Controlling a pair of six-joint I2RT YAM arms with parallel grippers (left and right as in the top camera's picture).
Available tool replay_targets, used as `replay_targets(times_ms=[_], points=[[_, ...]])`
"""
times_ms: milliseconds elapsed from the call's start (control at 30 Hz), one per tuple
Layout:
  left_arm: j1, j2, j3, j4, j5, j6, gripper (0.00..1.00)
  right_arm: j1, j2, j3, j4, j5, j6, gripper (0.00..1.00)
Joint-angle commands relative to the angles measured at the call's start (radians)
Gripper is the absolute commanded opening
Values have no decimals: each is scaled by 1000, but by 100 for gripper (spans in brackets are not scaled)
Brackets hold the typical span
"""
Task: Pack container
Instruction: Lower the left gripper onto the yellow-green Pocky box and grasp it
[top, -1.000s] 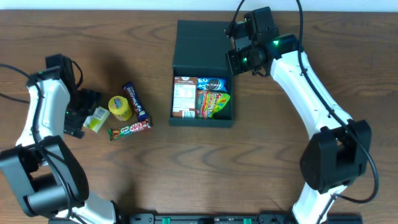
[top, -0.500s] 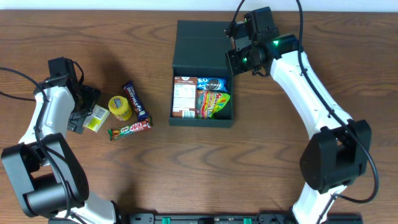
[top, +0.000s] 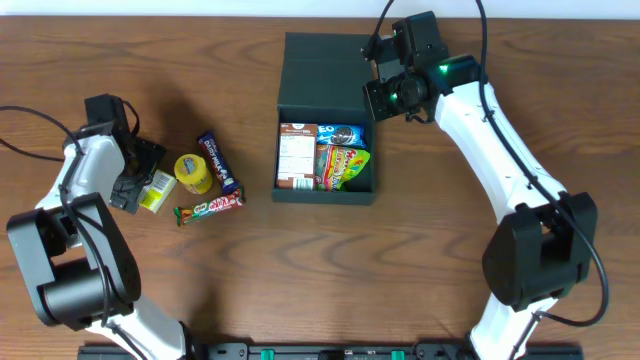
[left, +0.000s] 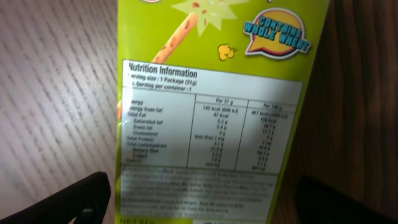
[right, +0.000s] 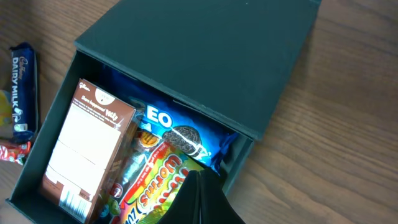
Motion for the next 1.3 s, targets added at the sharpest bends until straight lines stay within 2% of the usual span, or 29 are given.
replay_targets(times_ms=[0, 367, 467, 500, 733, 967, 1267], points=[[3, 37, -6, -3, -14, 8, 95, -6, 3, 5, -1, 0, -14, 2], [3, 79, -6, 5, 0, 26, 96, -6, 3, 5, -1, 0, -14, 2], [3, 85, -6, 5, 2, 26, 100, -6, 3, 5, -1, -1, -14, 2], [3, 85, -6, 4, 2, 26, 93, -6, 3, 5, -2, -1, -14, 2], [3, 85, -5, 2, 6, 26, 82, -6, 3, 5, -1, 0, -14, 2], [3, 85, 13, -23, 8, 26, 75, -6, 3, 5, 0, 0, -14, 3], [2, 85, 173, -145, 7, 74, 68, -6, 3, 5, 3, 0, -14, 2]])
